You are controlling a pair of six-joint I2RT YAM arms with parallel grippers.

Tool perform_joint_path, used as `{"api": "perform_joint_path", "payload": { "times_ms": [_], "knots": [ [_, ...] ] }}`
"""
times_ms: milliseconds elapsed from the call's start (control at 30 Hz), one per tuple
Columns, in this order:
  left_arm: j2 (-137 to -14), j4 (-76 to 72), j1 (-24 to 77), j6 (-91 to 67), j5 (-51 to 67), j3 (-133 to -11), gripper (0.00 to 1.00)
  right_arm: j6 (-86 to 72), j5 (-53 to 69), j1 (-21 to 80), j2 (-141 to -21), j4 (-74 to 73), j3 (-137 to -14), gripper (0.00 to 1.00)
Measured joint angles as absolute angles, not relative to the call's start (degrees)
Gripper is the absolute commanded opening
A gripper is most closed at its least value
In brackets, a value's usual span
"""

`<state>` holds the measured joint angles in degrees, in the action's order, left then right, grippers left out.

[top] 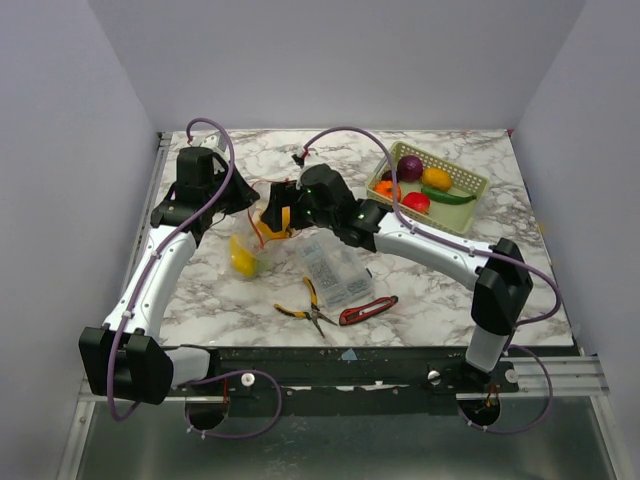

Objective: Place the food in the zip-top bag and seal the zipper
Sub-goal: Place the fake vegetable in the zipper food storage bag, then adjust the zipper food storage bag at the center of the board.

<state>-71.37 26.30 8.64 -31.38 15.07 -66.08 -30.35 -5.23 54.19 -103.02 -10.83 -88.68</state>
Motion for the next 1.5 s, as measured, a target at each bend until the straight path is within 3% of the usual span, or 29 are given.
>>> {"api": "perform_joint_path", "payload": {
  "times_ms": [300, 400, 533, 700, 767, 1000, 1133, 1300, 1500],
  "knots": [
    [-71.4, 26.3, 8.6, -31.4, 15.1, -66.1, 0.00, -30.2, -18.2, 54.3, -98.7, -13.7, -86.1, 0.78],
    [-71.4, 26.3, 8.6, -31.4, 15.1, -66.1, 0.00, -29.9, -21.5, 54.3, -98.7, -14.8, -86.1, 0.71],
    [-71.4, 26.3, 8.6, -31.4, 15.1, -66.1, 0.00, -29.7, -22.9, 54.3, -100.2, -15.1, -86.1, 0.50],
    [-71.4, 26.3, 8.6, -31.4, 15.0, -66.1, 0.00, -28.3, -21.0, 54.3, -106.5, -15.4, -90.3, 0.08],
    [-71.3, 26.5, 8.6, -31.3, 14.8, -66.1, 0.00, -28.0, -19.4, 54.4, -108.7, -15.8, -93.1, 0.00],
    [-67.3, 27.5, 6.9, -31.1, 9.1, -65.8, 0.00, -27.7, -14.9, 57.0, -109.4, -15.4, -101.6, 0.00],
    [-61.7, 26.2, 5.5, -31.3, 5.0, -62.9, 0.00, -29.2, -12.4, 58.3, -107.2, -10.9, -98.2, 0.00],
    [-64.0, 26.2, 5.4, -31.4, 4.9, -63.3, 0.00, -30.0, -12.4, 58.7, -107.7, -9.7, -95.7, 0.02],
    [-67.6, 26.2, 5.3, -31.6, 6.9, -63.4, 0.00, -30.3, -12.9, 58.4, -108.9, -10.6, -95.7, 0.47]
  ]
}}
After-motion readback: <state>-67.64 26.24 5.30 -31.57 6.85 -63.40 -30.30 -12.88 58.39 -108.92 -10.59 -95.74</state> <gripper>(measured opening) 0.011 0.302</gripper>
